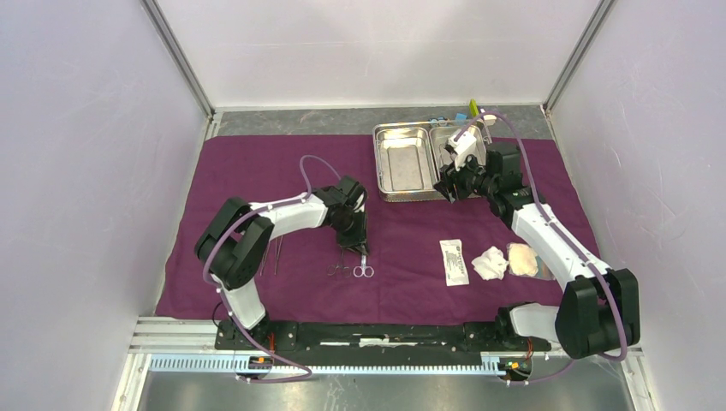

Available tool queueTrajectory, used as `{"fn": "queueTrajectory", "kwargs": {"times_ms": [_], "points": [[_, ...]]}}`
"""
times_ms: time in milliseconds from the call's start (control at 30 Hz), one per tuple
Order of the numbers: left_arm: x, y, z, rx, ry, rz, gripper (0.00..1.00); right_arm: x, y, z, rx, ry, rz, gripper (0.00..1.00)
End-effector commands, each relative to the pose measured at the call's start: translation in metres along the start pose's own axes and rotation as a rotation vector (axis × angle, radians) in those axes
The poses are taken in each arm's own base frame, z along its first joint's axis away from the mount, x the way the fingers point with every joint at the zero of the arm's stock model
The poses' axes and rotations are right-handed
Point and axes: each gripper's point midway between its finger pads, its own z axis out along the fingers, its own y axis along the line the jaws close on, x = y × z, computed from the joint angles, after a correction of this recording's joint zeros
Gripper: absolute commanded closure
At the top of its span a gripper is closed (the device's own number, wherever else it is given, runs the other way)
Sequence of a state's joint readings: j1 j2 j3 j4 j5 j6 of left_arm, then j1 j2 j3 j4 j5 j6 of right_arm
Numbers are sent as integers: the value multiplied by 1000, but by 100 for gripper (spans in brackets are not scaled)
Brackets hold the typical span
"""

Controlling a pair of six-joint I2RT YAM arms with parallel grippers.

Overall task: Open and lay out the surgical kit
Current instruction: Place the medical item in the surgical kit.

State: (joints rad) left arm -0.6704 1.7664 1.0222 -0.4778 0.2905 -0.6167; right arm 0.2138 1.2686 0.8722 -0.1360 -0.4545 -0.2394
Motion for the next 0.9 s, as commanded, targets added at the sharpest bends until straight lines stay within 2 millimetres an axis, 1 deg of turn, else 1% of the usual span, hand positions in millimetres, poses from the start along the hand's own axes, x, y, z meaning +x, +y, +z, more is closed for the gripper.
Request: {"fn": "queueTrajectory", "kwargs": {"times_ms": [0, 100, 200, 467, 700, 867], "points": [[-12, -8, 0, 18, -24, -23, 73, -15, -1, -7, 9, -56, -17, 44], [-12, -7, -1, 16, -27, -26, 71, -15, -1, -8, 12, -59, -18, 43], [-12, -6, -2, 12, -34, -26, 67, -15, -2, -8, 13, -60, -18, 43], [-14, -7, -10, 10, -56, -24, 65, -14, -3, -7, 14, -56, -15, 43], [-15, -8, -17, 16, -77, -34, 61, -15, -5, -7, 26, -54, -17, 43], [-22, -17, -27, 42, -103, -10, 59, -14, -8, -7, 33, -49, -20, 43]]}}
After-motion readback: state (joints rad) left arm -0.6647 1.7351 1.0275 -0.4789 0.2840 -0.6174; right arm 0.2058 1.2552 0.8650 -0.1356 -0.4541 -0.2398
